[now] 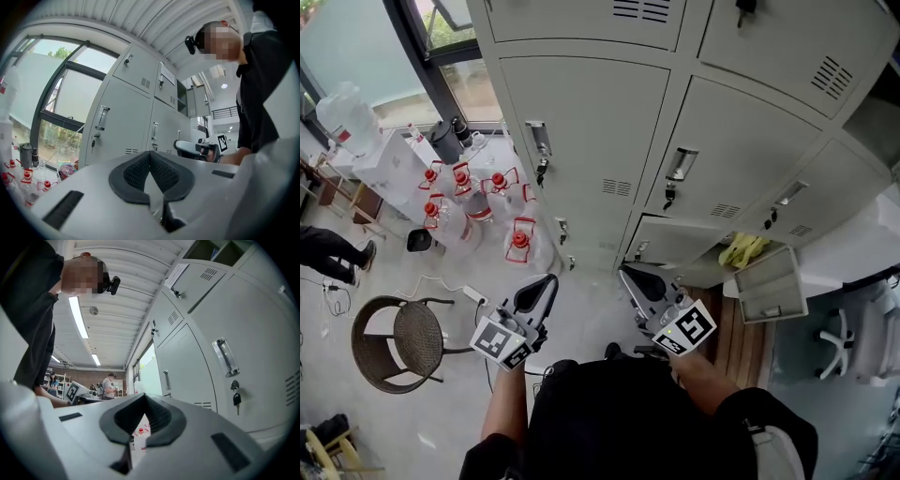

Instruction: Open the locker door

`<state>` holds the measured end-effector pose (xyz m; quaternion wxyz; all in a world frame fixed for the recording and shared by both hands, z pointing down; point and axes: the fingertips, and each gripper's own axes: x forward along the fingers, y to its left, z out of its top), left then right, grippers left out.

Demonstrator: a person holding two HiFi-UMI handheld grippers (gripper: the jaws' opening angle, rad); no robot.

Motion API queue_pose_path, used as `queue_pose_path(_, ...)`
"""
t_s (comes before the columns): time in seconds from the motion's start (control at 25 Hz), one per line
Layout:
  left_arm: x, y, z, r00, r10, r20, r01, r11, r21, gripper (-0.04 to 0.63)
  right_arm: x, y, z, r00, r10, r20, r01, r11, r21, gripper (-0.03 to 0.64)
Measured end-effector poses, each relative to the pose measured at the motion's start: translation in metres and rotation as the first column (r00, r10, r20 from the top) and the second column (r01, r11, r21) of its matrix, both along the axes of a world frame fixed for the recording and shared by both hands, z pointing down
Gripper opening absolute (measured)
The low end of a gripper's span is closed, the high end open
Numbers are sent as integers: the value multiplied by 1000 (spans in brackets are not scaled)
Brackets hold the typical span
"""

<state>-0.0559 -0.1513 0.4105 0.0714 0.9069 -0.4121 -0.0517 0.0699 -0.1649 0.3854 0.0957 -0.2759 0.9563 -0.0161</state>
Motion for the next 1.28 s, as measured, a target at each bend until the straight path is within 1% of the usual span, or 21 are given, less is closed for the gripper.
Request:
queue_pose_path(0.12,-6,-23,-3,1000,-22,7,22,1000,10,11,-7,-24,-4,1000,-9,-5,9,1000,29,9)
queue_pose_path(0.24,-21,-45,-1,999,-32,40,31,999,14,11,-20,-46,-7,1000,-19,2,19,999,32,11)
queue_pose_path(0.36,-42,-72,-4,998,-33,48,32,999,25,11,-41,-69,-11,999,-32,-12,33,999,29,14)
queue_pose_path(0.48,-70,-105,-14,999,-23,44,21,998,54,11,-65,-96,-19,999,-23,-26,24,999,41,19)
queue_pose_path(0.64,-110,-155,-25,999,15,38,-18,997,80,11,-102,-130,-33,999,-1,-52,3,999,40,54)
queue_pose_path(0.76,-129,-187,-36,998,61,24,-63,993,100,11,-128,-154,-42,996,29,-86,-27,999,27,94)
queue_pose_path(0.92,-143,-218,-41,992,128,19,-130,984,120,11,-154,-179,-54,989,82,-122,-78,996,41,104)
queue_pose_path(1.04,-153,-237,-41,985,169,25,-171,978,120,11,-171,-196,-61,985,107,-136,-103,994,40,106)
queue_pose_path(1.16,-158,-253,-40,978,208,33,-210,970,122,11,-180,-210,-67,977,146,-155,-140,989,46,106)
queue_pose_path(1.28,-164,-266,-37,973,232,23,-233,964,126,11,-187,-218,-68,968,176,-177,-170,984,45,106)
